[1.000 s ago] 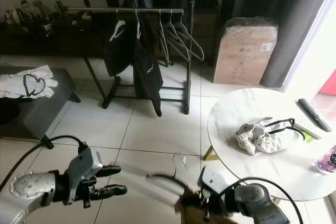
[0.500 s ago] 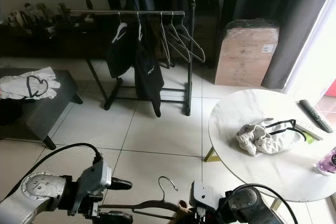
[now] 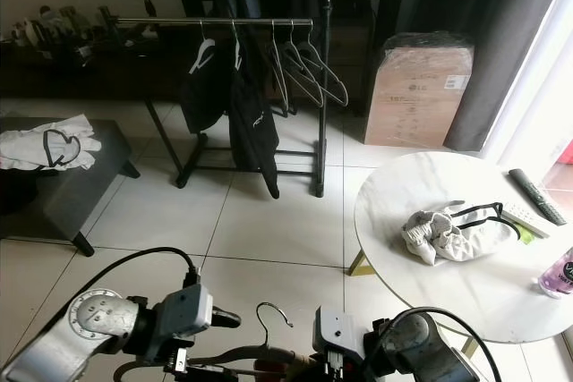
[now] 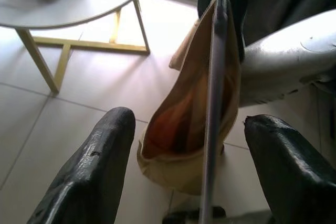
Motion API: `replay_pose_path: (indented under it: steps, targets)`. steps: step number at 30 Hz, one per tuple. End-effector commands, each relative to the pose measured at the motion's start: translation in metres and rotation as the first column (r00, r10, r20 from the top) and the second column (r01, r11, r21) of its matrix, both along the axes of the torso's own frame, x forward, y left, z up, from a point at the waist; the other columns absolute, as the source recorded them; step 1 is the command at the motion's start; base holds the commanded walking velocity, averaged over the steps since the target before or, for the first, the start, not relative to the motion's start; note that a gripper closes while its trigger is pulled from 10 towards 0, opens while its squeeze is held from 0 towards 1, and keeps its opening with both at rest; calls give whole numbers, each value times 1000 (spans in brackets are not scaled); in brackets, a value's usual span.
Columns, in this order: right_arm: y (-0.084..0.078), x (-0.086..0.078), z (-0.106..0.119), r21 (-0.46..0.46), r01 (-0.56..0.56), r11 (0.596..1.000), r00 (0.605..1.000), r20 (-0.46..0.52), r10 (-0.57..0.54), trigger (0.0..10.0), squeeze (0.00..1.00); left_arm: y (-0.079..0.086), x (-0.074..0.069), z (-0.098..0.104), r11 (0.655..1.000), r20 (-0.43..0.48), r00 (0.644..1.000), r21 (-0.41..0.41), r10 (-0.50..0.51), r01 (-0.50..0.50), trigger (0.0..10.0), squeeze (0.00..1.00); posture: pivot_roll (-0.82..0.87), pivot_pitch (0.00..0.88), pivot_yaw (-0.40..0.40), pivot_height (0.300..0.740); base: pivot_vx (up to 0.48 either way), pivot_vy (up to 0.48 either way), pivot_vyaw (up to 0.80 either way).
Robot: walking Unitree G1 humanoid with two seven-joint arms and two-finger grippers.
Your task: Hang hanger
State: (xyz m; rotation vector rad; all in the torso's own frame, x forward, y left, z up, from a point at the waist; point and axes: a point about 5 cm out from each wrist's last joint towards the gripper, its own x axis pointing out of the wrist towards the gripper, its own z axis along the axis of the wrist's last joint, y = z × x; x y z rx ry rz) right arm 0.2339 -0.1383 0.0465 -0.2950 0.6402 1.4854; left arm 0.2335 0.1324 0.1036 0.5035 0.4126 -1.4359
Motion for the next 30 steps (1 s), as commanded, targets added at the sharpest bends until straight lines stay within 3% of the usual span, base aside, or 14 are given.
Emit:
replay_pose_path:
  steps: [1, 2, 3, 9, 30]
  targets:
    - [8, 4, 10, 36, -31, 999, 999, 31, 30, 0, 0, -1, 1, -2, 1000, 13, 1000, 19, -12, 12, 9490, 0, -74, 100, 35, 740, 0, 0, 0]
    - [9, 5, 11, 39, -34, 999, 999, 32, 33, 0, 0, -2, 0, -2, 1000, 7, 1000, 16, -22, 22, 4196, 0, -72, 101, 34, 740, 0, 0, 0]
    - [10, 6, 12, 41, -38, 998, 999, 32, 37, 0, 0, -5, -1, -2, 999, -6, 999, 8, -43, 43, 0, 0, -73, 103, 35, 740, 0, 0, 0]
    - [12, 8, 15, 46, -44, 998, 998, 36, 42, 0, 0, -11, -2, -5, 995, -29, 995, 6, -97, 97, 0, 0, -79, 95, 36, 740, 0, 0, 0]
    - [12, 9, 15, 49, -43, 998, 998, 37, 41, 0, 0, -11, -5, -9, 992, -46, 991, 20, -127, 128, 0, 0, -81, 62, 37, 740, 0, 0, 0]
